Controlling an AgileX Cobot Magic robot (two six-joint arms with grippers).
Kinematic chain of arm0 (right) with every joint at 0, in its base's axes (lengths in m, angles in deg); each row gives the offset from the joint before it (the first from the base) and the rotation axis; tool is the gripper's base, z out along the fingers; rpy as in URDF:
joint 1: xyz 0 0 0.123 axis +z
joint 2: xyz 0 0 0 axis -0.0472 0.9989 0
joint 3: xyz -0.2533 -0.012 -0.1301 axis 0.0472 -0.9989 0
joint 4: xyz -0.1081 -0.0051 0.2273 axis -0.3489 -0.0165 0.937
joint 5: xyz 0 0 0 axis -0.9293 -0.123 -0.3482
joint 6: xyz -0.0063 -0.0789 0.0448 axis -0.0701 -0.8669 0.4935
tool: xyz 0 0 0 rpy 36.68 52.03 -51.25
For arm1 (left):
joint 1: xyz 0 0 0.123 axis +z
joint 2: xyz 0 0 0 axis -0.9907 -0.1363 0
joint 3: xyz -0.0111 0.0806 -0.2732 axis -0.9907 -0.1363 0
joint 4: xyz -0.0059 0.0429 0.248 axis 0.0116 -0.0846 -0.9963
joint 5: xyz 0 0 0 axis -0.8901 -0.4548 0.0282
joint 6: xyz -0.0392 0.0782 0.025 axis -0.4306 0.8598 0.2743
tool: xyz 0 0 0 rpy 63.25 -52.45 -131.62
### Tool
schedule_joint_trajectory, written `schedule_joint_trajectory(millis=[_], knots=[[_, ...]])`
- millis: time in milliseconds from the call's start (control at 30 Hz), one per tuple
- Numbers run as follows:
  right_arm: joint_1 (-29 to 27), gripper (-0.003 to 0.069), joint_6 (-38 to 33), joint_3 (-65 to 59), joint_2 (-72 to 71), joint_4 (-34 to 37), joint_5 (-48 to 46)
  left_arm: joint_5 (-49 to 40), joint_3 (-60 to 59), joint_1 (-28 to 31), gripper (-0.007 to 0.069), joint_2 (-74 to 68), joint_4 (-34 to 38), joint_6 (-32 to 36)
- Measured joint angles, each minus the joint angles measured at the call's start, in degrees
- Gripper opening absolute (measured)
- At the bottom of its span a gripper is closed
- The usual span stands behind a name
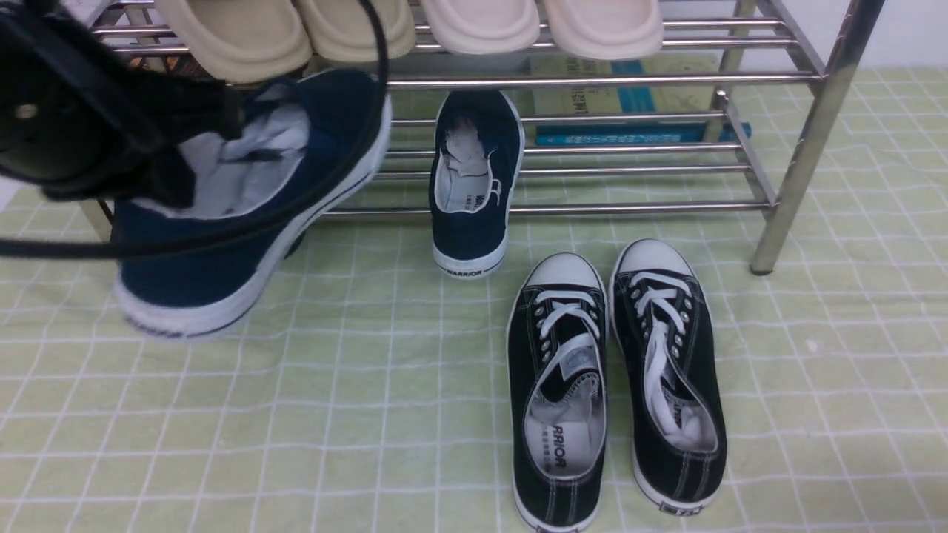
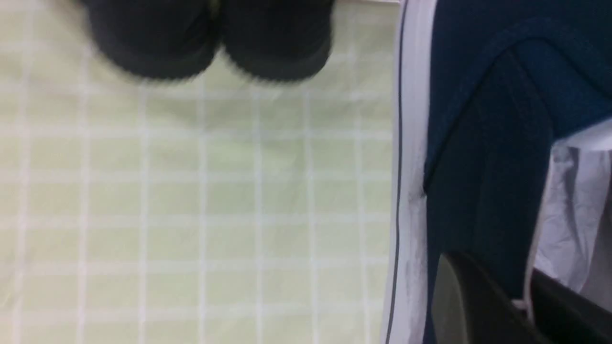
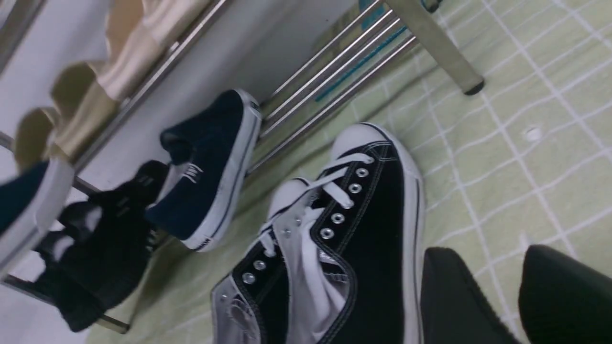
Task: Take the shoes off the shelf with your hand from the green coffee tablecloth.
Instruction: 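Set the held shoe down on the floor in front of the rack with the left gripper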
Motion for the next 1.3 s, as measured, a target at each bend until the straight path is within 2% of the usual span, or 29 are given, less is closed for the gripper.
schedule_joint_trajectory(millis=[133,267,367,433,567,767,1100,1200,1300], knots=[[0.0,0.0233,-0.1,0.4,0.0,0.6,-0.8,-1.8,-4.7,0.0,0.0042,3.8,-0.2,-2.5],[0.0,0.0168,-4.2,6.5,0.1,-0.2,-5.1,0.4,-13.9,0.0,0.0042,8.5,-1.3,-8.9],[0.0,0.0043,-10.7,15.4,3.1,-3.2,-10.3,5.2,-23.8,0.0,0.0042,11.9,-5.2,-18.2],[0.0,-0.0005,-13.3,19.8,6.2,-5.0,-13.2,8.7,-28.6,0.0,0.0042,12.8,-7.9,-23.7],[0.0,-0.0014,-16.9,27.1,13.3,-7.2,-19.0,17.2,-36.8,0.0,0.0042,12.8,-13.1,-33.1],[0.0,-0.0013,-21.9,33.0,23.3,-7.5,-22.0,26.1,-41.5,0.0,0.0042,12.8,-15.2,-36.1],[0.0,-0.0004,-25.1,41.8,38.1,-7.5,-27.3,30.3,-45.1,0.0,0.0042,12.8,-17.8,-36.5],[0.0,-0.0004,-25.1,42.0,40.4,-7.5,-27.8,30.4,-45.4,0.0,0.0042,12.8,-17.4,-36.5],[0.0,-0.0003,-25.1,42.0,43.1,-7.8,-28.7,28.6,-45.4,0.0,0.0042,13.0,-13.9,-34.2]])
